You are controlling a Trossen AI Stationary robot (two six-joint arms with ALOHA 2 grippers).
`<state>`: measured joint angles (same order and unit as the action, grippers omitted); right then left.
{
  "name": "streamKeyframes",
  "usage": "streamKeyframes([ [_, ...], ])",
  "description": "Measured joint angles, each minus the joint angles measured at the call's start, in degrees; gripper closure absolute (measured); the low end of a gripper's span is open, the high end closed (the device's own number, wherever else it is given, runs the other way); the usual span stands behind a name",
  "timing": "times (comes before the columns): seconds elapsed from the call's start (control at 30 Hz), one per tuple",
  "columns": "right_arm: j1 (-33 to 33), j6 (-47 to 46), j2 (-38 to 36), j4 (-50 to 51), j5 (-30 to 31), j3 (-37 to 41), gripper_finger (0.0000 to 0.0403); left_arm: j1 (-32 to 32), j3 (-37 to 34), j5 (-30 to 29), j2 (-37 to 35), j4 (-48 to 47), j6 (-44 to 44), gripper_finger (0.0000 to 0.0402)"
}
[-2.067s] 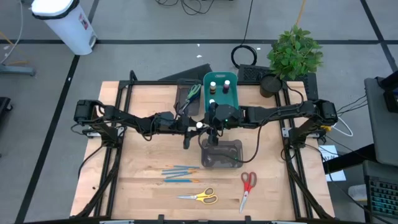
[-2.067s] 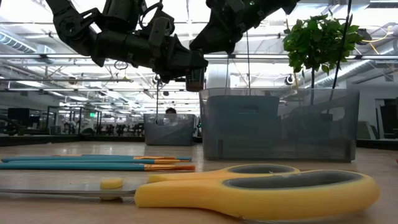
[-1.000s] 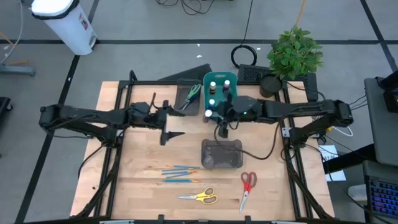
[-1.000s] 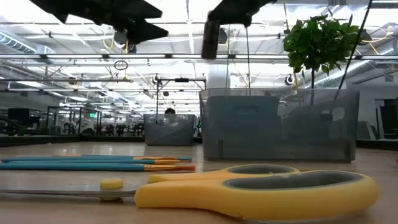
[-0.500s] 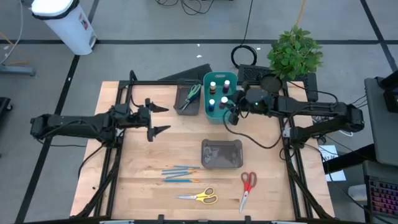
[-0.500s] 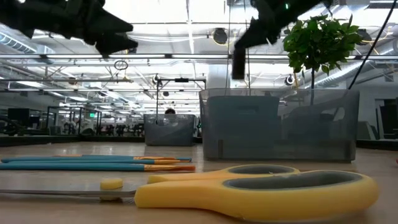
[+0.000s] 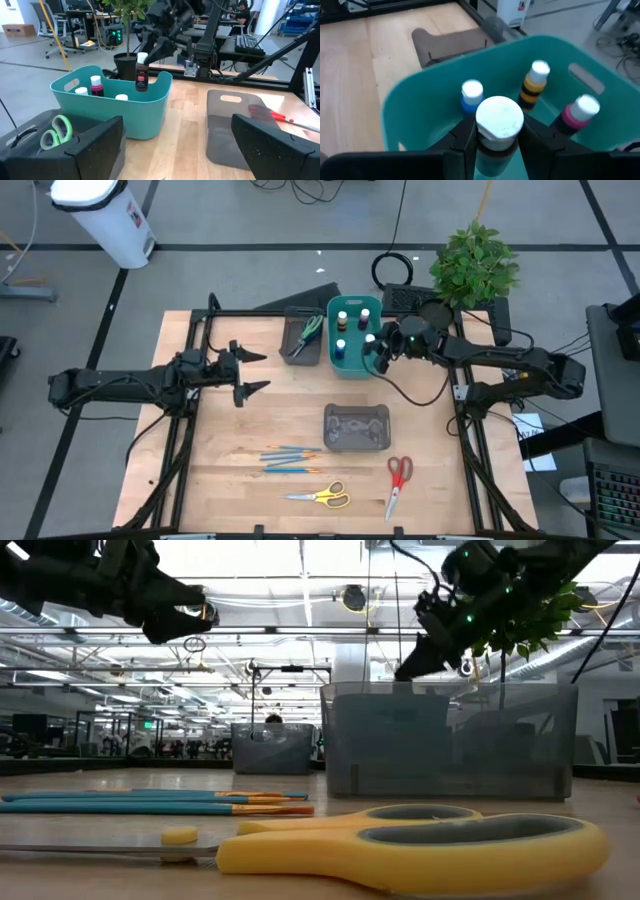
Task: Pick & Place Paint Supplies
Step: Put the brown paint bottle into the green bin
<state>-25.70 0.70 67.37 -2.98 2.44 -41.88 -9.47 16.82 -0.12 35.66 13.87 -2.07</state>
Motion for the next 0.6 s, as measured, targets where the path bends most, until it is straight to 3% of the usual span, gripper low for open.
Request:
streamKeyframes([
  [0.13, -2.0, -0.03, 1.74, -0.16, -2.8, 1.13, 0.0301, 0.0, 0.0, -0.02, 0.02, 0.02, 0.0, 0.0023],
  [0.6, -2.47, 1.94, 11.61, -6.14, -2.8, 1.06, 0.0301, 0.0, 0.02, -0.45, 0.76, -0.09, -1.05, 0.0023],
])
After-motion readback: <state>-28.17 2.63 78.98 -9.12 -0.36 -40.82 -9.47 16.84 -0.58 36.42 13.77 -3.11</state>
